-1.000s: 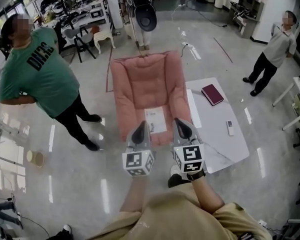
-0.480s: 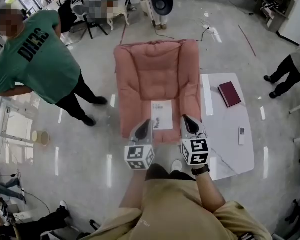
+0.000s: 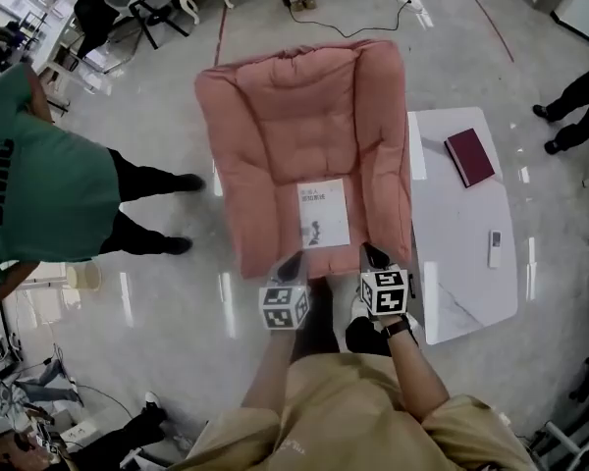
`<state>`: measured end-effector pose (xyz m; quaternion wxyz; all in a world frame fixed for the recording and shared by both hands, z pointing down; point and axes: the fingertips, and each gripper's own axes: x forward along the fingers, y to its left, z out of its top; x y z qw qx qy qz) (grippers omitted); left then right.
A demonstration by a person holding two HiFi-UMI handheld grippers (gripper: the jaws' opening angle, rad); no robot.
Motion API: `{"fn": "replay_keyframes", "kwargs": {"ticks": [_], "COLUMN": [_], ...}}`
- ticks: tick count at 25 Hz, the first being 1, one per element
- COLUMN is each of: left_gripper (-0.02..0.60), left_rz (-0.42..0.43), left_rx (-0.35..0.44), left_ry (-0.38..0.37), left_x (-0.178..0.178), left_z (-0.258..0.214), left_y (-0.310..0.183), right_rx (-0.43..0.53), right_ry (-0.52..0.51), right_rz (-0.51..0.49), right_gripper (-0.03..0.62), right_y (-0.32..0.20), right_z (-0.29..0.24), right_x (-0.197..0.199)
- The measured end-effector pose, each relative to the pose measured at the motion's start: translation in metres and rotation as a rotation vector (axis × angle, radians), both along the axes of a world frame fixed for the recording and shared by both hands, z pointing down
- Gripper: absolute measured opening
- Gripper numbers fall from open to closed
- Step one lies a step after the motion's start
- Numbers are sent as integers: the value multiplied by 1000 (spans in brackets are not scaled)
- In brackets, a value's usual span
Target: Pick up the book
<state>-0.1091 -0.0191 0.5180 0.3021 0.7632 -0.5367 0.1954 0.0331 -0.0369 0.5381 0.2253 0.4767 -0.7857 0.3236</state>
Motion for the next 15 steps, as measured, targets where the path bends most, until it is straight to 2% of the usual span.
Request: {"fn": "replay_keyframes", "kwargs": {"ticks": [4,10,15], "left_gripper": [2,10,57], "left_rz": [38,75,34], "left_rx": [-143,-262,-366], "left_ry": [15,31,27], "left_x": [-9,-21,-33], "left_z": [71,176,268], "left_y": [-28,-77,-90], "right_rx": [-117,-209,-281], "right_ry": [-37,-23,-23], "right_rz": [16,-4,-2], "right_gripper": [5,17,18], "right_y": [-20,-65,-84], "right_z": [69,164,231], "right_x": [-19,-41,-55]}}
